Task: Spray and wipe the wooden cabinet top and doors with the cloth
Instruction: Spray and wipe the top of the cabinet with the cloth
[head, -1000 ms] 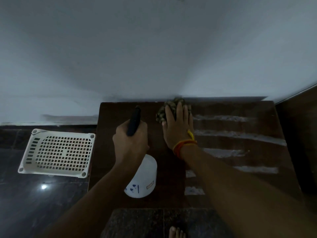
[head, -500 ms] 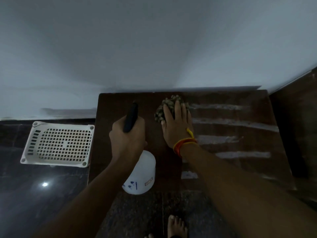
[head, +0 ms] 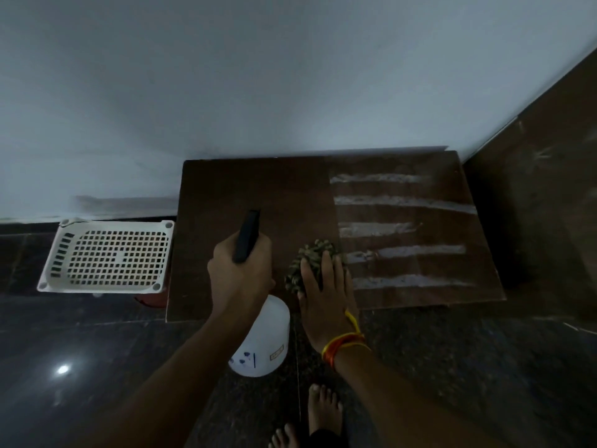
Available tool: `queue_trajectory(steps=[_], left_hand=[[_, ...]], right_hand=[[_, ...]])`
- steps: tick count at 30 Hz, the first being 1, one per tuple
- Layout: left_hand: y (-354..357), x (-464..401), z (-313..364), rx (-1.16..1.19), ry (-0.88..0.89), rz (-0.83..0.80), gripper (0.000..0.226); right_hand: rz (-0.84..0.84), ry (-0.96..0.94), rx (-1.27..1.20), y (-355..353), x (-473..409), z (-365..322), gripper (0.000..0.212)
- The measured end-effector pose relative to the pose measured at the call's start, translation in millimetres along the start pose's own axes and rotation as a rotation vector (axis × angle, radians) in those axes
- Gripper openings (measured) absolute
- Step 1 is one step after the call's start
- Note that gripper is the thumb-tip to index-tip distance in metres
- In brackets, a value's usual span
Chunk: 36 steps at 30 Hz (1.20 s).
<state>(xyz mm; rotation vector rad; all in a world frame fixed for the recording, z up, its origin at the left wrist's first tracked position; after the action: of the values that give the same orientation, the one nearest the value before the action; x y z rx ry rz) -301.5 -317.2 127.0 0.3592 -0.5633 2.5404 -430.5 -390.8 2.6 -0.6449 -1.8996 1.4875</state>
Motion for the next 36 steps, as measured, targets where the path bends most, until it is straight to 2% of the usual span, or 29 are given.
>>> queue_trajectory(steps=[11,16,19,22,27,30,36], left_hand=[[-2.4,37.0,-8.3,-0.027,0.053,-0.017,0.019],[14.6,45.8,-12.5,-0.024,0.039,-0.027,0.016],[24.3,52.4,-9.9,-0.025,0.029,-0.02,0.015],[31.8,55.3,-5.2,-0.017,0.028,-0.003,0.016],[51.9,58.1,1.4,-0.001,0.019,-0.011,0.017],[68.0,65.6,2.3,-0.022,0.018,-0.023,0.018],[98.5,88.5,-7.4,-0.07,0.014,-0.092,0.026]], right_hand=[[0.036,0.025,-0.068,2.1,37.5,-1.5,0.072],[-0.068,-0.104,-0.136,1.0,43.5,-0.1,0.067],[-0.061,-0.126,-0.138,-3.8,39.2,13.6,0.068],[-0.044,-0.187,-0.299,-24.3,34.7,23.4,0.058],[0.094,-0.097,-0.368,-46.7,19.9,64.2,0.07],[0.176,-0.01,-0.354,-64.3,7.4,92.9,0.058],[0.33,0.153,-0.364,-98.8,-8.2,148.7,0.051]])
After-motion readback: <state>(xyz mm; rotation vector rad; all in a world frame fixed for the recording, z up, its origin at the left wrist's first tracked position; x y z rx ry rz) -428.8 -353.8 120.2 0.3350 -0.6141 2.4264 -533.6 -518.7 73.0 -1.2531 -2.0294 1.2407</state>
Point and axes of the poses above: each hand's wrist, its own x-axis away from the middle knuckle, its own y-axis out of the palm, z = x × y, the point moved 6 cm from there along -x, towards the middle knuckle, and after that the axes turned 3 degrees about y, right-handed, at the moved point
